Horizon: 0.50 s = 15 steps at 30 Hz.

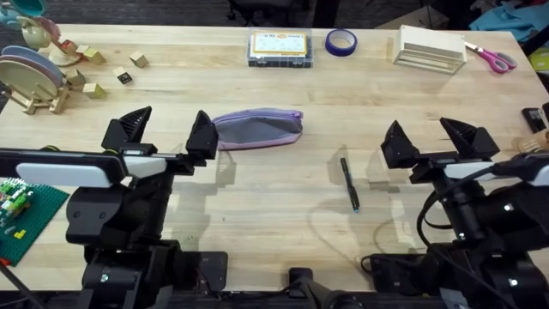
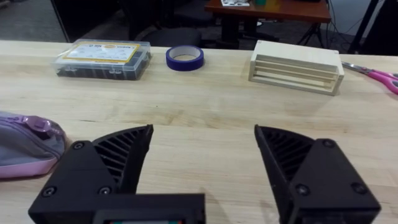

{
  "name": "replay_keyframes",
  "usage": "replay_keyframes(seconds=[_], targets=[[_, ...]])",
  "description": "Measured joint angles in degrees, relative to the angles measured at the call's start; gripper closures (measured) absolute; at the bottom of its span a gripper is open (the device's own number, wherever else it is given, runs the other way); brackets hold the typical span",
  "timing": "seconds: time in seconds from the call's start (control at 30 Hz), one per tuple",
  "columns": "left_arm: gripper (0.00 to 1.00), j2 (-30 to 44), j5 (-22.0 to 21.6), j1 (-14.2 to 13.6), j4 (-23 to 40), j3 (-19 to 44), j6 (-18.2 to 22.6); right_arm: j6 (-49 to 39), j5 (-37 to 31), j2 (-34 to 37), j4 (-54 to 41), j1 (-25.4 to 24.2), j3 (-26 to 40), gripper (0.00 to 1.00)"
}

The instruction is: Unzip the bag, pick up the pens from the table one at a time and place them inside, then zip the bag closed.

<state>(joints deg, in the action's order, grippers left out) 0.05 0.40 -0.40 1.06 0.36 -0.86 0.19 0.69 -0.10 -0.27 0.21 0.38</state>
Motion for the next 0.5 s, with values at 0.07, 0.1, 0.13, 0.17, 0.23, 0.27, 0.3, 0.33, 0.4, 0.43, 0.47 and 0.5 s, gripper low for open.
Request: replay_keyframes(seconds=[0.07,0.1,0.13,0.17,0.23,0.27,0.3,0.33,0.4,0.43,0.47,0.5], targets=[[0.008,0.0,0.0,0.0,0.0,0.0,0.0,0.0,0.0,0.0,-0.6,0.0,0.1,0.004],[0.008,0.0,0.0,0.0,0.0,0.0,0.0,0.0,-0.1,0.0,-1.2,0.0,0.1,0.003],[0.008,0.0,0.0,0.0,0.0,0.0,0.0,0.0,-0.2,0.1,-1.3,0.0,0.2,0.003],[0.008,0.0,0.0,0.0,0.0,0.0,0.0,0.0,-0.3,0.1,-1.4,0.0,0.2,0.004],[0.008,0.0,0.0,0.0,0.0,0.0,0.0,0.0,-0.3,0.1,-1.4,0.0,0.3,0.004],[0.008,0.0,-0.1,0.0,0.0,0.0,0.0,0.0,-0.3,0.1,-1.4,0.0,0.3,0.003],[0.008,0.0,-0.2,0.0,0.0,0.0,0.0,0.0,-0.3,0.1,-1.4,0.0,0.3,0.003],[0.008,0.0,-0.3,0.0,0.0,0.0,0.0,0.0,-0.3,0.1,-1.4,0.0,0.3,0.003],[0.008,0.0,-0.3,0.0,0.0,0.0,0.0,0.0,-0.3,0.1,-1.4,0.0,0.3,0.003],[0.008,0.0,-0.3,0.0,0.0,0.0,0.0,0.0,-0.3,0.1,-1.4,0.0,0.3,0.003],[0.008,0.0,-0.3,0.0,0.0,0.0,0.0,0.0,-0.3,0.1,-1.4,0.0,0.3,0.003],[0.008,0.0,-0.2,0.0,0.0,0.0,0.0,0.0,-0.2,0.1,-1.4,0.0,0.3,0.003]])
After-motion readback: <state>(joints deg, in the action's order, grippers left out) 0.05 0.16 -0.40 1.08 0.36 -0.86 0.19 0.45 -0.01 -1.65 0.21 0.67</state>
